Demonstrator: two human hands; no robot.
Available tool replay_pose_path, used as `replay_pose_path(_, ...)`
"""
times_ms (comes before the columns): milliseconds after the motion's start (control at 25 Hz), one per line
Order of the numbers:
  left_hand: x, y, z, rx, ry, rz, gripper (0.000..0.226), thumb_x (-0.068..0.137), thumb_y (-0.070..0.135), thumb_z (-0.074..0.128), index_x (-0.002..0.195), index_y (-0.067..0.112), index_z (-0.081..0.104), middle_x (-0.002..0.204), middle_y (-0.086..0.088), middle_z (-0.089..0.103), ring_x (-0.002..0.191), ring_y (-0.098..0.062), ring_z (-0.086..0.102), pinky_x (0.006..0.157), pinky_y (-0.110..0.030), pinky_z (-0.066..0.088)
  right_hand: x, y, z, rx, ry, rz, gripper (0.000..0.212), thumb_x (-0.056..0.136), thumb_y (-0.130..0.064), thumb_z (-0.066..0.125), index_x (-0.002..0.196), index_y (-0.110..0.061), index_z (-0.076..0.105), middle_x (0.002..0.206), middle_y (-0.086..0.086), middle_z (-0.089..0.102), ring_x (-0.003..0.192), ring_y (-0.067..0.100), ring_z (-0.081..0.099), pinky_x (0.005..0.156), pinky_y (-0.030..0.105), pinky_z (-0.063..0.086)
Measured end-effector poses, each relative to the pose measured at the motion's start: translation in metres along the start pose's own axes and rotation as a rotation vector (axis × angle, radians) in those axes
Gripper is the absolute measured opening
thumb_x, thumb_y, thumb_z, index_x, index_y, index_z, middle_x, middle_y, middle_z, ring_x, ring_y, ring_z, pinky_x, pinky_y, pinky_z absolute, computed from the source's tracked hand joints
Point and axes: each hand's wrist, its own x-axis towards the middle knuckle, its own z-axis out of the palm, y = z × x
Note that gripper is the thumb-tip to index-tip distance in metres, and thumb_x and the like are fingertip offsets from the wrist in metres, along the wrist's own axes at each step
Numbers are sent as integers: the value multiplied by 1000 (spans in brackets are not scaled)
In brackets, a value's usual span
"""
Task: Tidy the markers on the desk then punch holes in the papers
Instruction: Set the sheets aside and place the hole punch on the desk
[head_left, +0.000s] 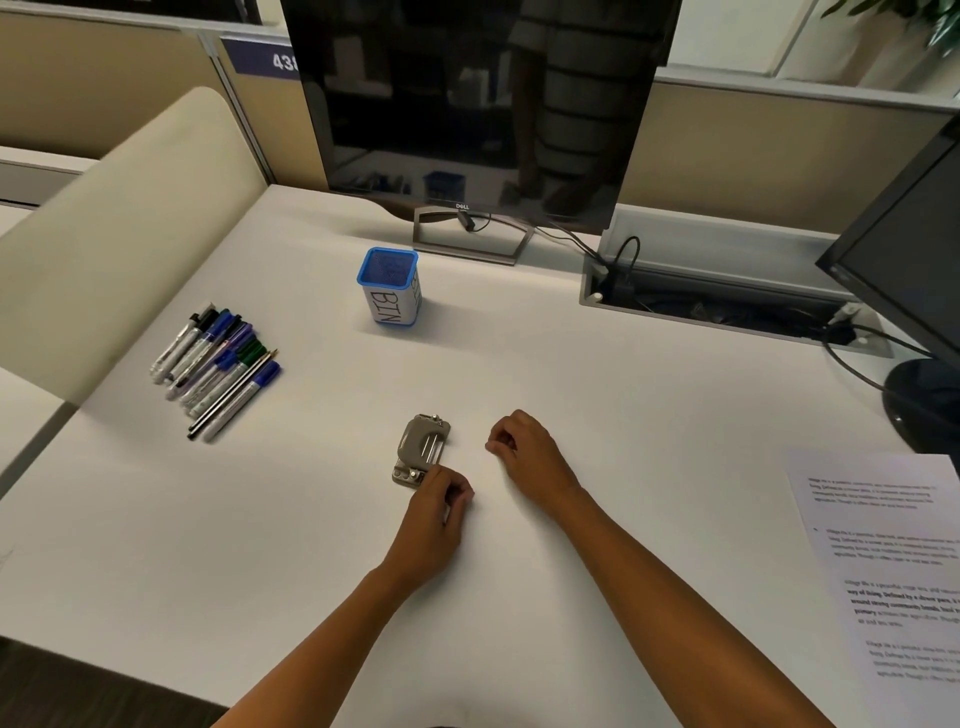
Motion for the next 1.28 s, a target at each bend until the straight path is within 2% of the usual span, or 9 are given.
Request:
replay_pose_path(200,44,30,-27,-130,151,38,7,95,8,55,91,14,57,89,4,59,74,-12,57,65,-20,47,10,6,-5,126,144,41,9,96,-6,53,91,-11,59,96,-3,56,83,3,57,73,9,42)
replay_pose_path(440,139,26,-81,-44,429,-21,3,94,7,60,93,10,60,95,-7,62,74,-3,54,62,-6,39,31,3,-7,91,146,29,11,97,-7,49,90,-13,54,94,-7,52,82,4,54,71,11,39)
replay_pose_path(520,172,23,-101,11,502,1,2,92,7,61,93,5,61,95,-11,61,74,-10,53,65,-5,37,31,2,-5,71,138,29,11,97,-9,48,90,-16,53,94,-11,50,83,3,55,69,10,40)
replay_pose_path(640,224,20,-129,59,553,-15,8,92,11,61,96,4,63,102,-15,63,86,-19,58,67,-6,37,31,2,-4,49,136,30,12,98,-11,48,91,-19,53,95,-13,50,84,3,56,69,10,40)
replay_pose_path(760,260,16,-139,41,552,-189,22,96,18,59,108,0,62,116,-16,63,106,-24,61,58,-1,42,30,0,-5,44,137,28,11,98,-11,49,91,-18,53,94,-12,51,82,3,54,68,8,38)
replay_pose_path(880,273,6,-138,31,541,-297,26,98,23,58,114,3,63,122,-13,64,114,-27,62,55,-8,42,30,2,-4,35,148,21,10,98,-12,49,91,-18,53,94,-12,51,81,4,54,68,8,38)
replay_pose_path(1080,269,-3,-143,11,589,-266,21,90,24,68,103,7,72,107,-9,71,92,-18,65,59,-8,41,32,2,-3,23,153,24,10,97,-12,50,91,-19,53,94,-13,51,82,7,56,68,15,43)
replay_pose_path(1200,244,-12,-137,-6,742,-160,16,86,22,70,93,9,64,95,-2,62,83,-16,55,72,-26,45,31,2,-3,18,157,28,11,98,-12,49,91,-20,52,94,-14,50,81,6,56,67,13,41)
replay_pose_path(1280,215,-32,-116,28,719,-133,13,88,19,67,94,10,60,95,-3,59,87,-22,56,78,-34,45,32,2,-3,22,157,34,12,98,-12,49,91,-20,52,94,-14,50,81,6,56,67,10,40)
